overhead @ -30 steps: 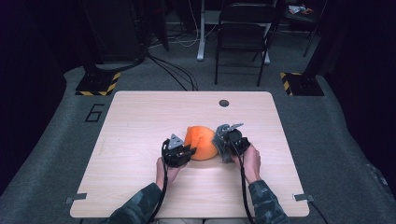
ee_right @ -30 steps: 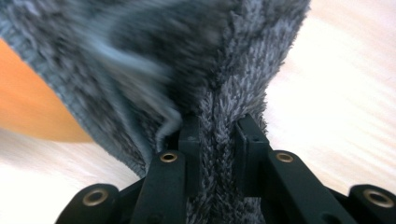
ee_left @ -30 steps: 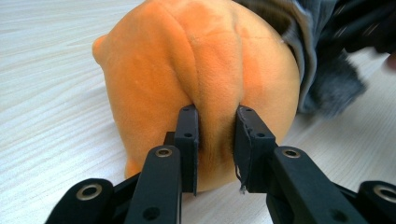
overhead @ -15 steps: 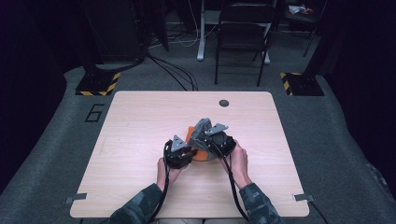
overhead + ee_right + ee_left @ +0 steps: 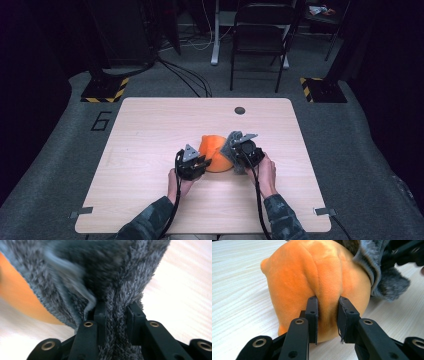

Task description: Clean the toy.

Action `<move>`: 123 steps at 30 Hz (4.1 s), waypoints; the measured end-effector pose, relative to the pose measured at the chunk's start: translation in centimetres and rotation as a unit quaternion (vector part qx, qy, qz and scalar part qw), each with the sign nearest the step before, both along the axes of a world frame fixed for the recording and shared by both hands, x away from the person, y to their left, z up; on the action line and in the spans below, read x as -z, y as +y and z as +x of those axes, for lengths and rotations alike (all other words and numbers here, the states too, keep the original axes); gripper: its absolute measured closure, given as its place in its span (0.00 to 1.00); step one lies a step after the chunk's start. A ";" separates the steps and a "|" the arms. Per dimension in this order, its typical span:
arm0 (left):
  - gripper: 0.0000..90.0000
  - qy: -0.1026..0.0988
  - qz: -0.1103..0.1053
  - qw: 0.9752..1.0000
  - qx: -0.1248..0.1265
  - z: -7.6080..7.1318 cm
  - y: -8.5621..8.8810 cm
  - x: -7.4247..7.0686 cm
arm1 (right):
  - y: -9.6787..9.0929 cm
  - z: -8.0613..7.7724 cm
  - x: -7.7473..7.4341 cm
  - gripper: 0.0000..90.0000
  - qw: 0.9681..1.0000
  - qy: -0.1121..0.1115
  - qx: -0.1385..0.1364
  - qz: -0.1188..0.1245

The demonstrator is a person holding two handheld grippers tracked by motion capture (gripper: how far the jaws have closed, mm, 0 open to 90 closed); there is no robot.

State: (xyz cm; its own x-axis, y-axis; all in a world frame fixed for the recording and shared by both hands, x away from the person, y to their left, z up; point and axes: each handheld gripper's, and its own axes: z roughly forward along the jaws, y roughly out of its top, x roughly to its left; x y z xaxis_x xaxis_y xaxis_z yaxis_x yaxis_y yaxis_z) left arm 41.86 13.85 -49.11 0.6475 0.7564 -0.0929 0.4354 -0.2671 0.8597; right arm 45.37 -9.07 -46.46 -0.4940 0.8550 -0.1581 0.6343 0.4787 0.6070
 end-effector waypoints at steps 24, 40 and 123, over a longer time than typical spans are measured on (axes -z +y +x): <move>0.71 0.002 -0.003 1.000 -0.016 0.3 0.8 0.2 | 1.4 -0.8 -1.7 0.83 0.998 -0.041 -0.019 0.042; 0.80 -0.044 0.067 0.997 -0.008 -0.4 -0.4 1.0 | 0.8 -0.4 -1.3 0.83 0.998 -0.037 -0.014 0.055; 0.87 -0.007 0.014 1.000 0.016 -0.1 0.3 0.3 | -1.2 1.0 1.2 0.83 0.998 0.056 0.009 0.020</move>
State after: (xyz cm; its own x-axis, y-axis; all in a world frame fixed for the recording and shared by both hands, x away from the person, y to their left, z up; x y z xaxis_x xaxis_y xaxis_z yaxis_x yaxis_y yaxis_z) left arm 41.79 14.12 -49.45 0.6729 0.7369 -0.0638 0.4147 -0.3045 0.8575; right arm 46.38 -10.31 -47.65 -0.4913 0.8682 -0.0694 0.7070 0.4441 0.5505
